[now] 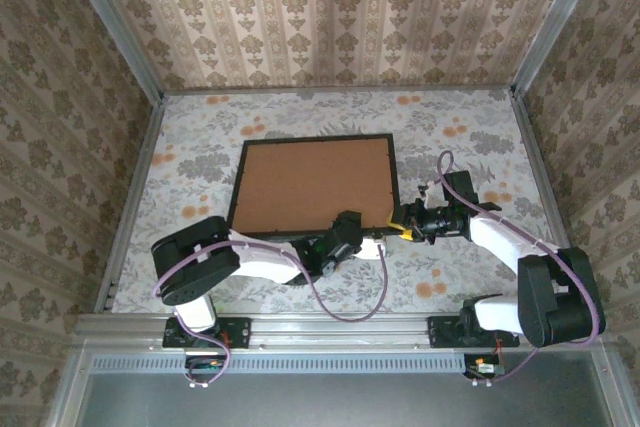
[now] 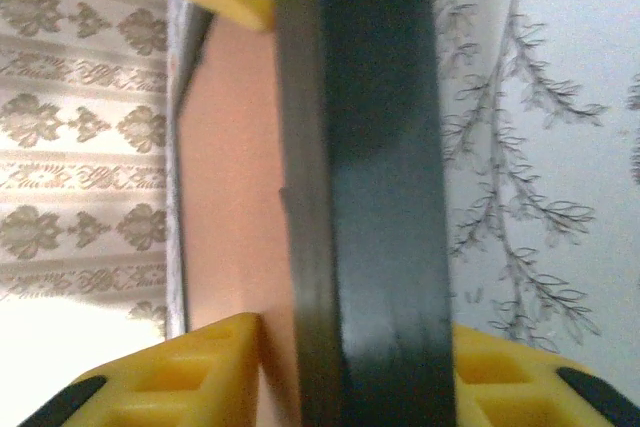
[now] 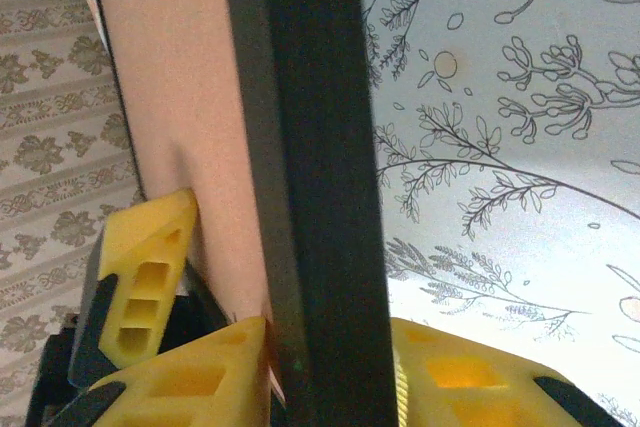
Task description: Put the photo into the frame
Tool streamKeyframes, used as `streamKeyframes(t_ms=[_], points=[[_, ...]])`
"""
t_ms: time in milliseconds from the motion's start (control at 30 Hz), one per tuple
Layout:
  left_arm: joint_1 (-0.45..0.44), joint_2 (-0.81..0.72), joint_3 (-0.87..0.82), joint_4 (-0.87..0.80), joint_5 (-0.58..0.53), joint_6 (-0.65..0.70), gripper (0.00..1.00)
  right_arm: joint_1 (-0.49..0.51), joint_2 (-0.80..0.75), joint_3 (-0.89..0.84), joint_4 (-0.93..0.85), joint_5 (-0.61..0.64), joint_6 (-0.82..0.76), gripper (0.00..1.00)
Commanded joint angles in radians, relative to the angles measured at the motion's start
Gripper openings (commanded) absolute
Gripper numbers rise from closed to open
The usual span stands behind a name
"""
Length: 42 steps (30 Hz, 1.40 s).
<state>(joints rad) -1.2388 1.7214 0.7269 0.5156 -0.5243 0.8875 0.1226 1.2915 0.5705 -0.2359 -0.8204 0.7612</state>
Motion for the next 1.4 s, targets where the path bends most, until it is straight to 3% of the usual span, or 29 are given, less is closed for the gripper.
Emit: streamKeyframes(t_ms=[0,133,267,433,500,600,867,967,1167,1367], points=[[-0.015,-0.003,-0.016,0.028,0.003,0.025,0.3,0.003,0.007,0.052,-0.024,-0.016,0.033,0.32],[-0.016,-0.018,-0.025,0.05,-0.005,0.024,0.23,0.003,0.005,0.064,-0.031,-0.008,0.032,0.37],[-0.015,-0.032,-0.038,0.095,-0.032,0.049,0.2,-0.007,-0.005,0.095,-0.092,0.004,-0.002,0.51],[-0.003,-0.077,-0.029,0.11,-0.051,0.087,0.16,-0.089,-0.078,0.189,-0.206,0.009,-0.065,0.69],[0.012,-0.108,-0.006,0.05,-0.045,0.065,0.14,-0.131,-0.123,0.241,-0.208,0.017,-0.063,0.7],[0.044,-0.161,0.032,-0.026,-0.033,0.042,0.12,-0.155,-0.187,0.335,-0.225,0.124,-0.092,0.71],[0.197,-0.298,0.337,-0.46,0.111,-0.132,0.05,-0.148,-0.236,0.495,-0.187,0.406,-0.164,0.71],[0.261,-0.303,0.471,-0.597,0.165,-0.182,0.0,-0.132,-0.225,0.529,-0.179,0.438,-0.182,0.71],[0.337,-0.252,0.782,-0.852,0.21,-0.231,0.0,-0.105,-0.211,0.528,-0.155,0.482,-0.205,0.7],[0.352,-0.227,1.003,-0.934,0.195,-0.286,0.0,-0.073,-0.195,0.513,-0.129,0.477,-0.217,0.7]])
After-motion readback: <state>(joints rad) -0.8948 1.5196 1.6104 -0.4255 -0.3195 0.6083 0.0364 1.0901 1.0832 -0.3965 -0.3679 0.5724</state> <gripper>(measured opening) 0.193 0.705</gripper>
